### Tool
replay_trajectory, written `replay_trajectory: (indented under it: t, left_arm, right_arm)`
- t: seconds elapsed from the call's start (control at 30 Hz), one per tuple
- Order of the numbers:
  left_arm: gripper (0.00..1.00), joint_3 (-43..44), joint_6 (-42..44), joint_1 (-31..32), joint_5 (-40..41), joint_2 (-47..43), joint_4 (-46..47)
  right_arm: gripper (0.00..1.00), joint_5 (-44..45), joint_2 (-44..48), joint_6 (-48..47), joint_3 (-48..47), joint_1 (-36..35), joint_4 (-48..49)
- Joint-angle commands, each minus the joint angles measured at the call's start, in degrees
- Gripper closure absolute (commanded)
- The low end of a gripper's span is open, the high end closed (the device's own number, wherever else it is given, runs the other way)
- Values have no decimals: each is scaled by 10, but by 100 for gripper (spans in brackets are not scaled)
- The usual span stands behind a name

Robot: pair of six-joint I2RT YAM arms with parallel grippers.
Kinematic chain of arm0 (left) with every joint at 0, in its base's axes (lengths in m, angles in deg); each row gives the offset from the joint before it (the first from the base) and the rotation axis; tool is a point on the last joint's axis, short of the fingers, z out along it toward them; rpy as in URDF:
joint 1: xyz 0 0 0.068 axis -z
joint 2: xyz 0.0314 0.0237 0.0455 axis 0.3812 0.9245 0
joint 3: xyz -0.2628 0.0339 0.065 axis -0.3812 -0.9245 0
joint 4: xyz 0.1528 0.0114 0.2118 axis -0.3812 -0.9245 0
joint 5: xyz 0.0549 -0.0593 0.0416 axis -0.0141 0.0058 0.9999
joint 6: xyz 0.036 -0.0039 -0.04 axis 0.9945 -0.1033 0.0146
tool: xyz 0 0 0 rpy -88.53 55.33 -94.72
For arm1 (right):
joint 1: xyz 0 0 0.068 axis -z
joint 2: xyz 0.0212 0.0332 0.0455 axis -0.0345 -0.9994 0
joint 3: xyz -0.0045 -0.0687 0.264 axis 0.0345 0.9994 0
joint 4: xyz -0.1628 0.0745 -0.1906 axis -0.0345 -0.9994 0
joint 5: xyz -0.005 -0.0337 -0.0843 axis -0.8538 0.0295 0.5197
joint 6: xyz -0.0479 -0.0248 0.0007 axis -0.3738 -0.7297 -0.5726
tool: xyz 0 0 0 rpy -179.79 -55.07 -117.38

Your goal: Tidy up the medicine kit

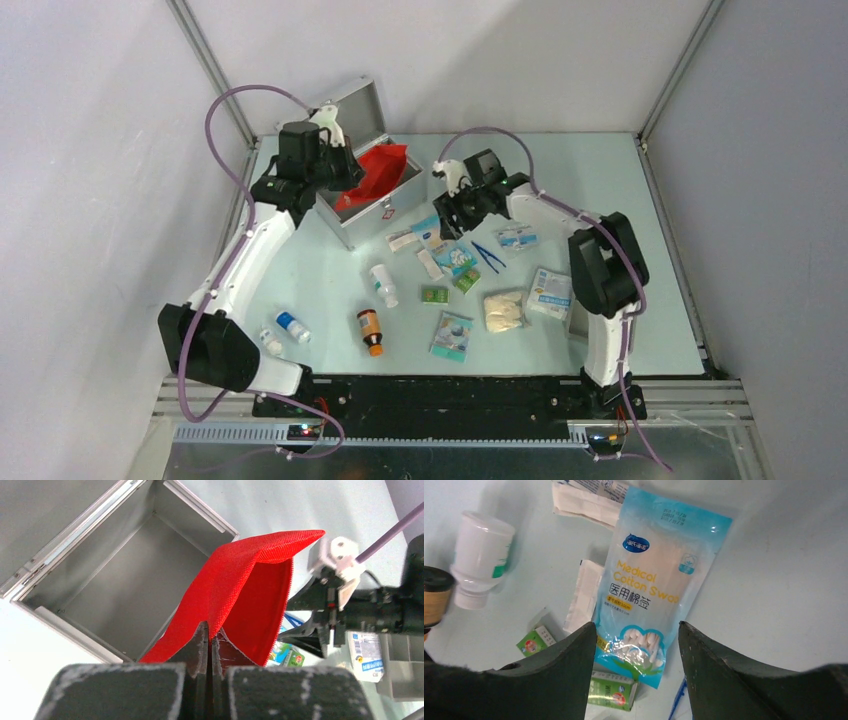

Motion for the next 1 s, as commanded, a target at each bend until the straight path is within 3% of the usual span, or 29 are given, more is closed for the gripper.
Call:
replay_trajectory:
  t: [0.0,0.3,0.47,0.6,0.67,0.7,0.73,0.97]
  left_arm:
    - [100,-6,-52,-20,5,-34,9]
    - [100,-16,-71,-43,2,-51,10]
    - [100,-22,-77,-52,-2,-50,12]
    - [100,-24,-82,-59,-10,-41,12]
    - [100,-27,-83,-61,-14,-36,12]
    - [100,-27,-85,-62,-16,-35,12]
    - [100,-27,-86,-62,-17,-32,12]
    - [100,-7,-75,-62,-38,-7,12]
  right_arm:
    - [36,68,-30,-22,-35,-24,-3]
    - [39,149,-77,-22,-34,-44,-22]
    - [48,165,-94,-35,-22,-57,-17]
    - [68,167,-101,-35,-9,-65,-9]
    - [81,168,-99,-32,-6,-66,-8]
    - [94,168,-95,-33,-6,-66,-7]
    - [98,164,-92,-37,-7,-64,-8]
    - [100,94,-9,-63,-63,-33,-30]
